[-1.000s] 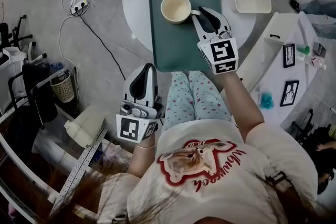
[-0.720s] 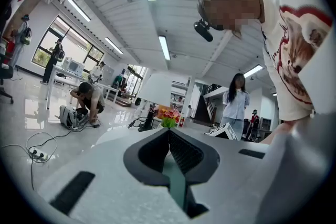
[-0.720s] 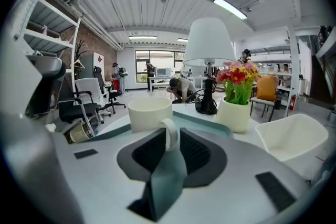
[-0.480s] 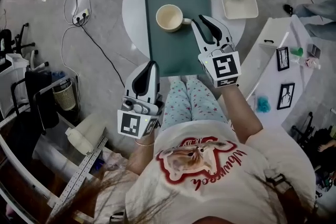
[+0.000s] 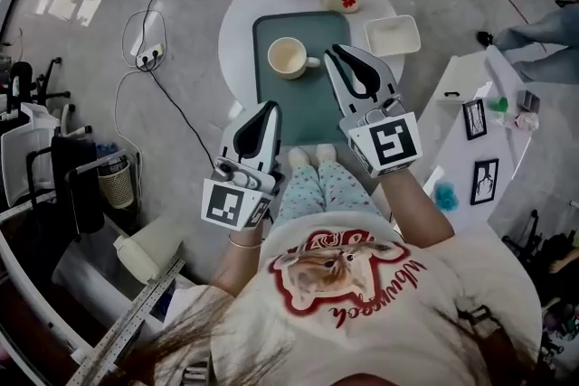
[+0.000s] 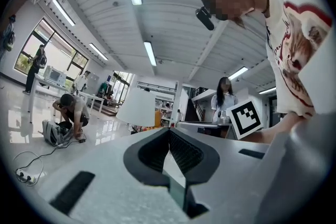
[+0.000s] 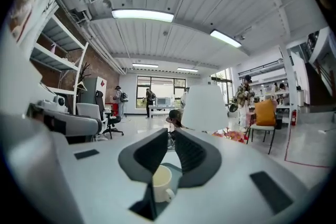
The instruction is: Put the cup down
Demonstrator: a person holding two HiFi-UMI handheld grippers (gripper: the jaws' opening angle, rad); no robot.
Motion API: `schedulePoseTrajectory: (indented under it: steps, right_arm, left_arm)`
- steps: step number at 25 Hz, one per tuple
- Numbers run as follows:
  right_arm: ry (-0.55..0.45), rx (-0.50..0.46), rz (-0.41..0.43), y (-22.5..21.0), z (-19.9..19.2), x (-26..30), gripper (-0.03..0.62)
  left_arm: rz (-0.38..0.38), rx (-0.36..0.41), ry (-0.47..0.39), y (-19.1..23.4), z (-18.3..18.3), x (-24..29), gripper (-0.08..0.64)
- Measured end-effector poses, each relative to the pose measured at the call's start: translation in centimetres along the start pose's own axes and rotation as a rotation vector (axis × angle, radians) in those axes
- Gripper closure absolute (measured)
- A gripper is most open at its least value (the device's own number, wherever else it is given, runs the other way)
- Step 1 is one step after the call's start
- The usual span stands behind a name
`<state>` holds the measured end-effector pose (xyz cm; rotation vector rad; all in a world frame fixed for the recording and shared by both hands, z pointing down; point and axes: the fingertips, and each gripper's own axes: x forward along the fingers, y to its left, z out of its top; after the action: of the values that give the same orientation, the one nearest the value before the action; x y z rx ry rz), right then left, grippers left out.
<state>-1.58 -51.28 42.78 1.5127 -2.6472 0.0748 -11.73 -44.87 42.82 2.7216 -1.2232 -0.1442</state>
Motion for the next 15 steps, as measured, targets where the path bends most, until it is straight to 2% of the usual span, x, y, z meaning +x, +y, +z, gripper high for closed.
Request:
schedulePoseTrajectory:
  steps: [11,15]
  right_arm:
    - [-0.149,-0.022,-0.010,0.8,8.6,-3.0,0.549]
    - [-0.191,-0.022,-0.010,0.9,10.9,-4.0,0.555]
  left_arm:
    - [-0.070,0.092,-0.088,-2.3,7.2,2.5,0.545]
    - [-0.086,0.105,-0.102,-3.4,8.6,2.9,0.545]
